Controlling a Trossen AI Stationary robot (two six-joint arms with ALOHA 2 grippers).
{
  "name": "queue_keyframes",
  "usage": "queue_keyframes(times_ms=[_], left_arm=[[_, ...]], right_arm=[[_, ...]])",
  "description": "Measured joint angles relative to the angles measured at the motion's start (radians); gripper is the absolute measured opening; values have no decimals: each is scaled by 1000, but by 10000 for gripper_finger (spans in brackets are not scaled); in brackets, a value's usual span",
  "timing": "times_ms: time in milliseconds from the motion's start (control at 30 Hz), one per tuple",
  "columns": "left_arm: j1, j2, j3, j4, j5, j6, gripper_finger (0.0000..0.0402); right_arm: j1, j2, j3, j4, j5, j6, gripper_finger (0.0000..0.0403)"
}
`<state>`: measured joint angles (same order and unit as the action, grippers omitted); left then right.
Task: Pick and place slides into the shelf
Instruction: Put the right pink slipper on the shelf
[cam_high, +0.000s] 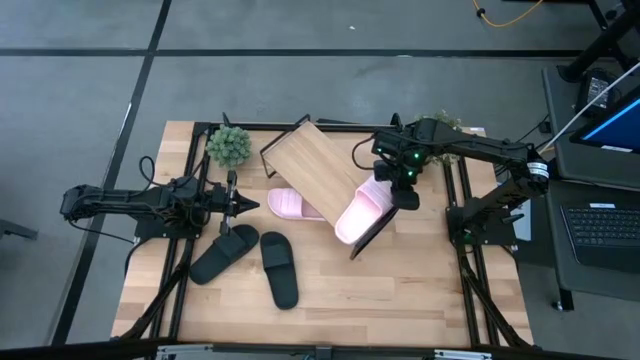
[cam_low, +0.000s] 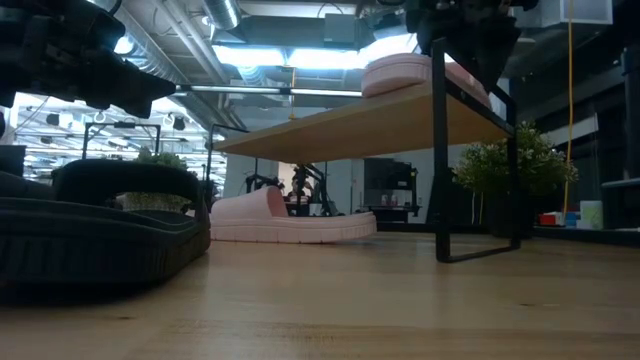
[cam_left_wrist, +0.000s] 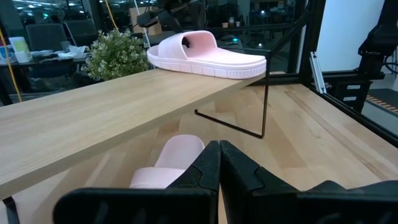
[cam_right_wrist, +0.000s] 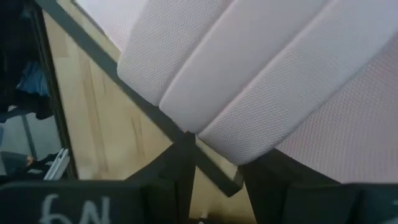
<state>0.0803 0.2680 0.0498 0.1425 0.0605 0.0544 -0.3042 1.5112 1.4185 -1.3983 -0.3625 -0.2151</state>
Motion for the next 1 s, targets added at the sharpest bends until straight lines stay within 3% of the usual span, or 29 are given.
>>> queue_keyframes(times_ms=[1000], left_arm=[[0,0,0,0,0,1,0]], right_arm=[[0,0,0,7,11,33,123]])
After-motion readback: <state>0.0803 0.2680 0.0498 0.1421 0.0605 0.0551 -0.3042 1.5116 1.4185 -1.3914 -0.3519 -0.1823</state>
